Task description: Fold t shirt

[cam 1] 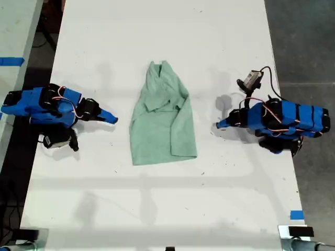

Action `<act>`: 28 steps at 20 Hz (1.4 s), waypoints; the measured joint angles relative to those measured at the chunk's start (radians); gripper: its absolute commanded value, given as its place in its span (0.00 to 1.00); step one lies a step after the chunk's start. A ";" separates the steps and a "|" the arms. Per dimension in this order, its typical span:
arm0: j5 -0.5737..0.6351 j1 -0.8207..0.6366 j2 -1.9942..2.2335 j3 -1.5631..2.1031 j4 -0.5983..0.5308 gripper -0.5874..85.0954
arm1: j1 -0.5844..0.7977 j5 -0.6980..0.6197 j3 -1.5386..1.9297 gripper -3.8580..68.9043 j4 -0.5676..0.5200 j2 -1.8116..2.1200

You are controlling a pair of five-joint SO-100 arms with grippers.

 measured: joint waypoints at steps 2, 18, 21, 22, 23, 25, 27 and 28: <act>0.000 0.000 0.000 0.000 0.003 0.01 | -0.002 0.040 0.002 0.07 0.031 0.012; 0.000 0.002 0.000 0.000 0.003 0.01 | -0.002 0.084 0.002 0.07 0.060 0.015; 0.000 0.002 0.000 0.000 0.003 0.01 | -0.002 0.091 0.003 0.07 0.060 0.015; 0.000 0.002 0.000 0.000 0.003 0.01 | -0.002 0.092 0.003 0.07 0.060 0.015; 0.000 0.002 0.000 0.000 0.003 0.01 | -0.002 0.092 0.003 0.07 0.060 0.015; 0.000 0.002 0.000 0.000 0.003 0.01 | -0.002 0.092 0.003 0.07 0.060 0.015; 0.000 0.002 0.000 0.000 0.003 0.01 | -0.002 0.092 0.003 0.07 0.060 0.015; 0.000 0.002 0.000 0.000 0.003 0.01 | -0.002 0.092 0.003 0.07 0.060 0.015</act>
